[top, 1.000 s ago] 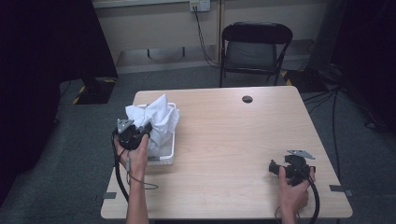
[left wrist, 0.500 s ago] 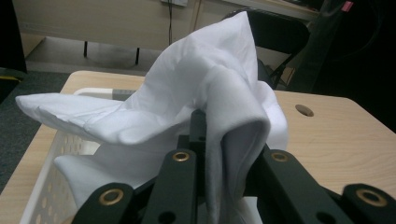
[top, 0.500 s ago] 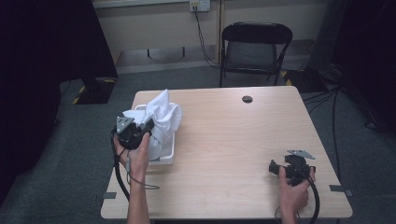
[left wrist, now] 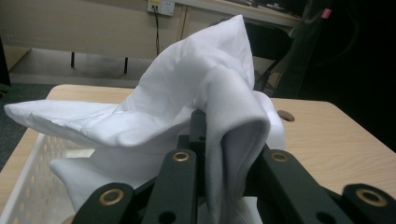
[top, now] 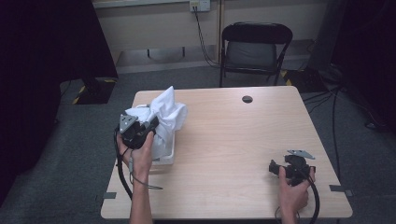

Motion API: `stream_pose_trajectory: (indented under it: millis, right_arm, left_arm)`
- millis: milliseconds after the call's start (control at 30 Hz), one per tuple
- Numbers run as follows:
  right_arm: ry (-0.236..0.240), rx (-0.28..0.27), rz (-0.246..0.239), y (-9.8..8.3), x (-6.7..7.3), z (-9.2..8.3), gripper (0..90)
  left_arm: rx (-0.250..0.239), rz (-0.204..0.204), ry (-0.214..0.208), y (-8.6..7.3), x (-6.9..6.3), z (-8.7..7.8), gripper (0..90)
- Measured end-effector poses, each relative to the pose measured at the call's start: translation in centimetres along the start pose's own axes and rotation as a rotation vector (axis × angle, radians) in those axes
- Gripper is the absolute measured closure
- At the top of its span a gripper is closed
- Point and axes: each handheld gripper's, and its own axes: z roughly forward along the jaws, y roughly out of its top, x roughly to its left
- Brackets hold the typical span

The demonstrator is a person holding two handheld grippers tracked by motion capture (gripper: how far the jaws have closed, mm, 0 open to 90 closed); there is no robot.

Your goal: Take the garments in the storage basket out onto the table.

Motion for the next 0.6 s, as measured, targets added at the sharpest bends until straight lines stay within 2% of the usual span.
stream_pose_trajectory:
  millis: [533, 600]
  right_arm:
    - [0.000, 0.000, -0.001, 0.0, 0.0, 0.0, 0.0]
    - [0.000, 0.000, -0.001, 0.0, 0.0, 0.0, 0.0]
  left_arm:
    - [-0.028, 0.015, -0.032, 0.3, -1.5, -0.3, 81.6]
    - [-0.032, 0.024, -0.024, 0.4, -1.7, -0.3, 81.6]
